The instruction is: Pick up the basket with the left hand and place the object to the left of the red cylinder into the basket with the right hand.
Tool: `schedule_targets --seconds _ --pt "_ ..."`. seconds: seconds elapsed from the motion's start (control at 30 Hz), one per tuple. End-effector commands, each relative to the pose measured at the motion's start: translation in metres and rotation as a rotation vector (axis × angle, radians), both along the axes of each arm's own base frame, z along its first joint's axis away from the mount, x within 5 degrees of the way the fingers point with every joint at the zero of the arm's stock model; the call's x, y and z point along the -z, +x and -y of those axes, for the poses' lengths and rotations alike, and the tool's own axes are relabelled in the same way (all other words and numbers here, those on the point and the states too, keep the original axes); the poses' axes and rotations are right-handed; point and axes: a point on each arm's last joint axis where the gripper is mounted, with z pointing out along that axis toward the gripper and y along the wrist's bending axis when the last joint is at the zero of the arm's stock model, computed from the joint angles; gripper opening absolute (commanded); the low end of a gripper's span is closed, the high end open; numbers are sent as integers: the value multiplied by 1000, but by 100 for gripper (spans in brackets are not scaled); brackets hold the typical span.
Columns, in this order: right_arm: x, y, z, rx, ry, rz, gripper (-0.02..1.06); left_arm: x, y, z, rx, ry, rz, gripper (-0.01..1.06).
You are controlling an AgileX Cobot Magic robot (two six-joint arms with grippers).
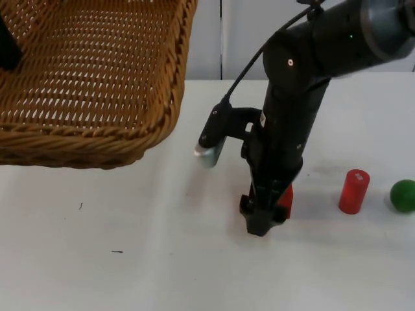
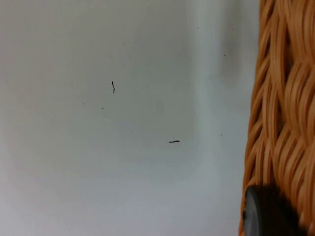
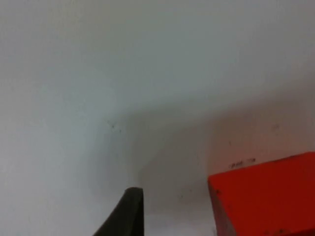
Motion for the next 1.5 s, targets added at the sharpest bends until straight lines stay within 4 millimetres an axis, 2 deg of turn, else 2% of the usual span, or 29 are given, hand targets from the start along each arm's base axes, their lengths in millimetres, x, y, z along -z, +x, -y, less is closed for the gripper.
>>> schedule_targets --seconds 0.0,0.07,0.1,0.2,0.23,0.27,0.3,0.43,0.5,0.57,0.63,0.83,1.0,1.03,1.2,1.47 --pt "-1 -1 -2 0 -14 5 105 -5 -2 4 -2 -34 14 0" --pt "-1 -1 -1 7 -20 2 97 -5 -2 4 -2 -34 14 0" --pt "-1 -1 -1 7 -20 2 97 -5 -2 4 -2 -34 14 0" --pt "-1 -2 -1 8 -26 -5 74 -5 -2 4 -2 -34 14 0" --pt "-1 -2 -1 9 -25 -7 70 -5 -2 4 -2 -34 14 0" --pt "-1 -2 -1 13 -24 -7 56 -5 -2 4 -2 -34 14 0" --pt "-1 -2 -1 13 -24 -7 56 -5 -2 4 -2 -34 14 0" --pt "-4 -3 0 28 -28 -13 14 -5 -2 4 -2 -34 14 0" --pt "-8 -4 1 29 -32 -18 0 -5 -2 4 -2 -34 14 0" --pt "-11 -4 1 30 -33 -20 0 -5 -2 4 -2 -34 14 0" --pt "-24 -5 2 31 -26 -10 0 -5 -2 4 -2 -34 14 0" --pt "-44 -9 5 36 -22 -8 0 -5 -2 4 -2 -34 14 0" --pt "-73 -14 11 39 -23 -1 0 -5 -2 4 -2 -34 14 0" --pt "-73 -14 11 39 -23 -1 0 -5 -2 4 -2 -34 14 0" --pt "-103 -22 17 22 -16 10 0 -5 -2 4 -2 -34 14 0" --pt "-130 -37 29 6 -17 12 0 -5 -2 4 -2 -34 14 0"
